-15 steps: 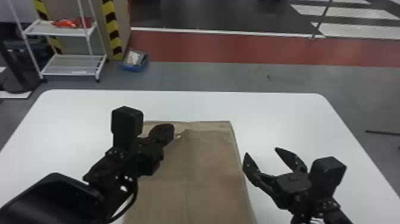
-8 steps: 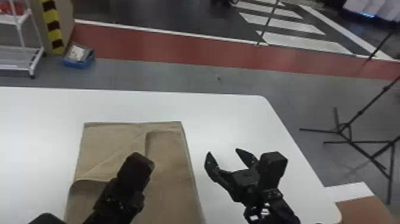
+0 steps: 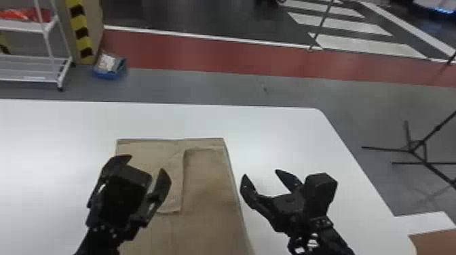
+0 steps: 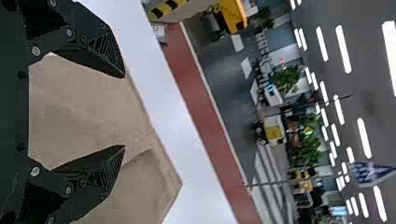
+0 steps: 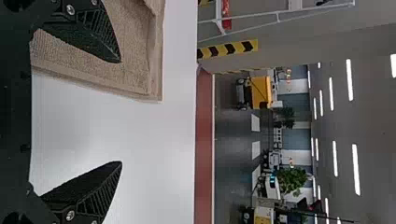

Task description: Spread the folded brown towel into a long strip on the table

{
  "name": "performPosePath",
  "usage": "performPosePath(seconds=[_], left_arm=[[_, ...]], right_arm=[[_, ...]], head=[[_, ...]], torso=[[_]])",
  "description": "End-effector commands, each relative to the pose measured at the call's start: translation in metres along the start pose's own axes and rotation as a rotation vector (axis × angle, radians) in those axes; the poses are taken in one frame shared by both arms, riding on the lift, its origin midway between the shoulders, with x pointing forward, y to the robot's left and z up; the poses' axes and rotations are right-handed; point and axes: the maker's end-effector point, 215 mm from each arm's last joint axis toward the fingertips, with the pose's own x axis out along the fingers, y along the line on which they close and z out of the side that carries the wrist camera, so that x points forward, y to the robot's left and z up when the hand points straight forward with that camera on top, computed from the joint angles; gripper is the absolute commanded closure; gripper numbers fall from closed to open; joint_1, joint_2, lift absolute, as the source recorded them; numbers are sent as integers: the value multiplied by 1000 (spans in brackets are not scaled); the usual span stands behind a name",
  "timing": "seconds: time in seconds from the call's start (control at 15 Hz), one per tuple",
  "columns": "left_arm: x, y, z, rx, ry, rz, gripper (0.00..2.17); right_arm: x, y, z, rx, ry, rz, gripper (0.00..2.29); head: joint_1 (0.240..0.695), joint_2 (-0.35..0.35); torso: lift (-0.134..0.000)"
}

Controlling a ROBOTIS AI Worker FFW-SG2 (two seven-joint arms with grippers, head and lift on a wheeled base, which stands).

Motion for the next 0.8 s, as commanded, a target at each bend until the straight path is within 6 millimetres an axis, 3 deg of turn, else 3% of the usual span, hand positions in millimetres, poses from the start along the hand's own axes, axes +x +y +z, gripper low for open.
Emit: performPosePath(seconds=[0.0,0.2,0.27,0.4,0.53,0.73], left_arm=[[10,47,9,-83,-73,73,39],[19,98,12,-212,-152,143,43],[18,113,15,-275,-188,155,43],[15,122,24,-297,-236,175,43],[16,123,20,-302,-244,180,43],[17,123,17,-298,-253,184,43]], right_arm=[[2,30,-9,11,19,67,144],[1,89,-21,20,16,231,215],[2,106,-18,-4,-22,283,218],[6,122,-31,-30,-15,331,218],[9,136,-41,-60,1,379,221],[12,153,-60,-103,53,439,309]], head=[[695,-203],[695,-105],[695,-33],[695,30],[695,83],[695,110]], torso=[[-113],[-113],[-113],[-113],[-113],[-113]])
